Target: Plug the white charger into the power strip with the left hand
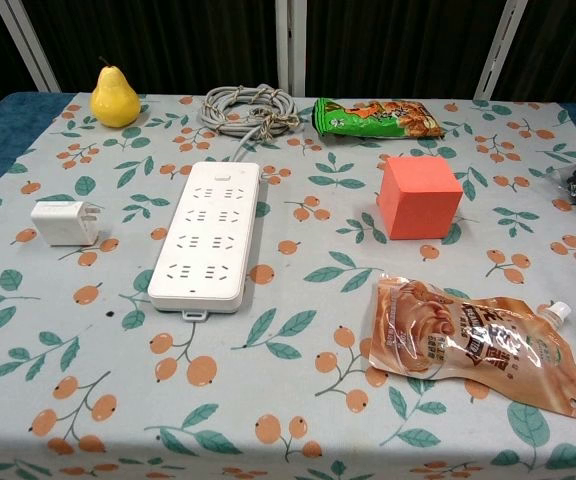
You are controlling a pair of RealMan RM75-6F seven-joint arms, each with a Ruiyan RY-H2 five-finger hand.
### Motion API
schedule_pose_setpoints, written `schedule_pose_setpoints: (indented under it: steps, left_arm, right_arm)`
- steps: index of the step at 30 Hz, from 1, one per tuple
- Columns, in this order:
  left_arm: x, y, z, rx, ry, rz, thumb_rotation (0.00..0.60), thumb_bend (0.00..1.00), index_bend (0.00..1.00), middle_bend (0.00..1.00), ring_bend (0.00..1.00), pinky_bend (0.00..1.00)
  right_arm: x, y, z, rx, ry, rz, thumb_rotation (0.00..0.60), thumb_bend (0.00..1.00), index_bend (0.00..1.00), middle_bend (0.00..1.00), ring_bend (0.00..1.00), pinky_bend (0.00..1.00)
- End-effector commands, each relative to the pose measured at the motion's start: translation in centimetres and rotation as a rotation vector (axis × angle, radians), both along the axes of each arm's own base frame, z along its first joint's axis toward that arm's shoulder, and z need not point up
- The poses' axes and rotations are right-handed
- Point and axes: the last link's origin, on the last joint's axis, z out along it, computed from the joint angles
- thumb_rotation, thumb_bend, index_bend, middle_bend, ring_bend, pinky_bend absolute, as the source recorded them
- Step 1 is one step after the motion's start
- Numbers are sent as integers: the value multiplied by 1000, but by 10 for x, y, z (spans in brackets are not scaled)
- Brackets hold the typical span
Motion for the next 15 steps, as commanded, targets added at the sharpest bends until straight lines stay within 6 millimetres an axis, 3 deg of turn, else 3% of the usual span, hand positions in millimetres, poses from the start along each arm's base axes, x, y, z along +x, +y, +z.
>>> schedule_pose_setpoints:
  steps: [1, 15]
  left_arm:
    - [0, -1, -1, 8, -3, -2, 600, 0, 73, 35, 0, 0]
    - [9, 0, 1, 57, -17, -64, 600, 0, 73, 35, 0, 0]
  right_arm:
    - [2, -2, 0, 0, 1, 4, 600, 125, 0, 103, 0, 11]
    - [0, 9, 9, -44, -15, 11, 600, 132, 0, 102, 0, 11]
